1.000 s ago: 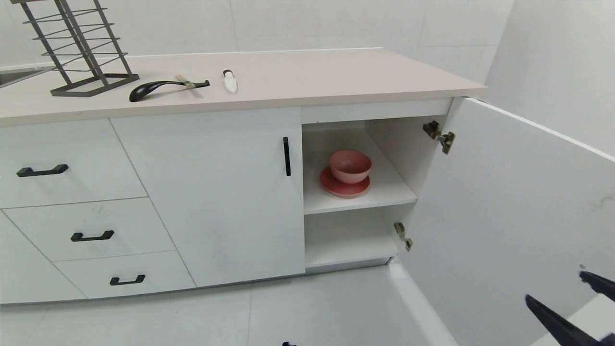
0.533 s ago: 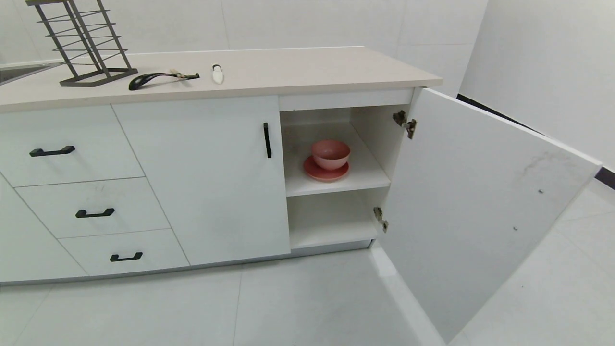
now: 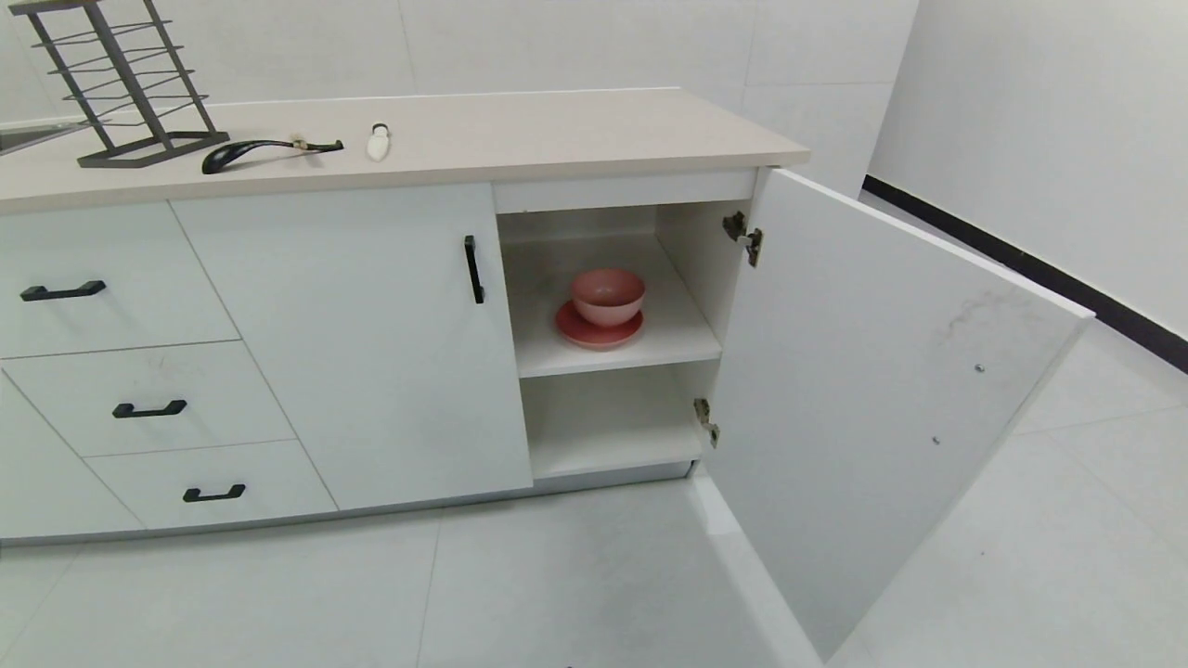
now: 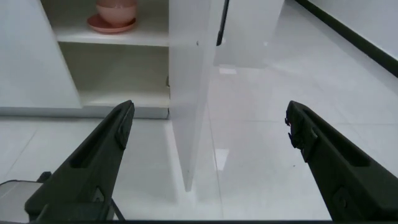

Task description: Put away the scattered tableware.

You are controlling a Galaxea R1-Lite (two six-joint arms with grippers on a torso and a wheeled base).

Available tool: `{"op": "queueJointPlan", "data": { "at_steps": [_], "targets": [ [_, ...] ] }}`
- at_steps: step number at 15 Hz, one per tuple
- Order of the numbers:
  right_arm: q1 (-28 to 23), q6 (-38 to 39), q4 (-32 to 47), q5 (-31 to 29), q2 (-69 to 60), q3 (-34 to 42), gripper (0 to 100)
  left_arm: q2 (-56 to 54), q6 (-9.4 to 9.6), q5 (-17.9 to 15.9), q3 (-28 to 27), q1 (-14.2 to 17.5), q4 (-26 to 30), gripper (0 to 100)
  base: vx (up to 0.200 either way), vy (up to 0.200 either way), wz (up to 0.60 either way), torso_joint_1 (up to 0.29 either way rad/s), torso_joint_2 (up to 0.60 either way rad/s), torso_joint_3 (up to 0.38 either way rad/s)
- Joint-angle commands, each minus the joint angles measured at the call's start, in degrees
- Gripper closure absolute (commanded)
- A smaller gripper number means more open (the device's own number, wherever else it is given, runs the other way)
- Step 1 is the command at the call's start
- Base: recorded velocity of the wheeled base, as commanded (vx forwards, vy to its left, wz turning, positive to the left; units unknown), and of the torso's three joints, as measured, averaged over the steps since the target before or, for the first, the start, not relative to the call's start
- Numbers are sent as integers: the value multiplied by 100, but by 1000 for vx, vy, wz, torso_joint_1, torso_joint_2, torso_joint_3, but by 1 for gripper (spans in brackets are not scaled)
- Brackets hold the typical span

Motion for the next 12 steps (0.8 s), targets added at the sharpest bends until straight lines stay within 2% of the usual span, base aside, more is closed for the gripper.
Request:
{"op": "queueJointPlan", "data": {
  "at_steps": [1,2,4,8,11,12],
  "targets": [
    [-198,102,81,210,-18,11,0,0,-9,1,0,0,-1,0,0,0,0,0,0,0],
    [-207,111,90,210,-18,11,0,0,0,1,0,0,-1,0,0,0,0,0,0,0],
    [-207,164,90,193,-18,11,0,0,-9,1,0,0,-1,0,-200,0,0,5,2,2],
    [-198,304,108,0,-18,11,0,0,-9,1,0,0,-1,0,0,0,0,0,0,0],
    [-207,304,108,0,-18,11,0,0,18,1,0,0,-1,0,-200,0,0,10,1,4],
    [-207,313,108,0,-18,11,0,0,18,1,0,0,-1,0,0,-200,0,2,2,-2]
  ]
}}
